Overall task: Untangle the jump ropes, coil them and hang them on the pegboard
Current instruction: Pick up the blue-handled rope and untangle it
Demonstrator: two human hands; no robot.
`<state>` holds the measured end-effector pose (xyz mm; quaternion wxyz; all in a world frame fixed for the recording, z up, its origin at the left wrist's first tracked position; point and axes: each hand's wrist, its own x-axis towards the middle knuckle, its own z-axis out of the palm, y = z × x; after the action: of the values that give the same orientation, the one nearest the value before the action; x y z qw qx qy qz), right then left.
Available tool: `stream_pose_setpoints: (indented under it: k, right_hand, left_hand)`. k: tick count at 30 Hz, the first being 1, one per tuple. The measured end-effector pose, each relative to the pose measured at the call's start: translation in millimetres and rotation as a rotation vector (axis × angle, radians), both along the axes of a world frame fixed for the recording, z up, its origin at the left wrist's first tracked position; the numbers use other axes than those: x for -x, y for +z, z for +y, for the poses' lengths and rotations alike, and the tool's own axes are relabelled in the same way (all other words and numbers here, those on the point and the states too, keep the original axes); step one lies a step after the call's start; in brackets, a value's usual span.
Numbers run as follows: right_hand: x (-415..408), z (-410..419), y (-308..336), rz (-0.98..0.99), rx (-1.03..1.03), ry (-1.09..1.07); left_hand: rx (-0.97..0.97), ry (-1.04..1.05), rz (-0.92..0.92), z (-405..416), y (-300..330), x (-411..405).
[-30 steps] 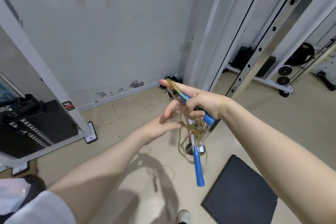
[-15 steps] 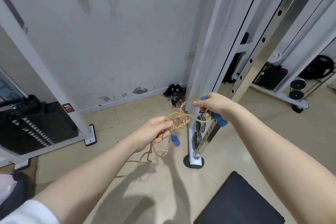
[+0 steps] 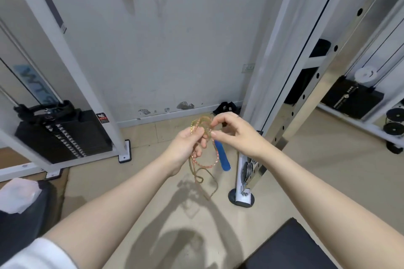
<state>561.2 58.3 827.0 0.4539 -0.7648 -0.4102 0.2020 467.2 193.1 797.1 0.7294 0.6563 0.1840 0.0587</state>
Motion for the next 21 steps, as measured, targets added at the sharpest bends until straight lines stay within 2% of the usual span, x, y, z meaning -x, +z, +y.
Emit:
stream_pose_setpoints:
  k: [3, 8, 13, 15, 18, 19, 21]
  right_hand:
    - [11.7, 4.9, -13.4, -0.035, 0.108, -0.003]
    - [22.4, 12.8, -18.5, 0.001, 0.11, -0.11]
    - [21.2, 19.2, -14.7, -0.054, 0.132, -0.132]
    - [17.3, 16.6, -14.0, 0.057, 0.077, -0.12]
    - [14.4, 8.3, -8.8, 0.421, -0.042, -0.039]
    - [13.5, 7.4, -7.0, 0.423, -0.035, -0.033]
    - [9.2, 8.4, -4.3, 0.134, 0.065, -0.07]
  left_hand:
    - [-0.043, 0.079, 0.016, -2.9, -1.4, 1.0]
    - [-0.149, 0.238, 0.044, -1.5, -0.1, 3.0]
    - [-0.067, 0.323, 0.016, 3.0, -0.7, 1.3]
    - [-0.021, 0.283, 0.013, 7.3, -1.7, 2.7]
    - [0.119, 0.2, -0.004, 12.3, 0.4, 6.2]
    - [0.133, 0.176, -0.009, 13.9, 1.0, 6.7]
    - [0.084, 0.145, -0.018, 16.9, 2.6, 7.0]
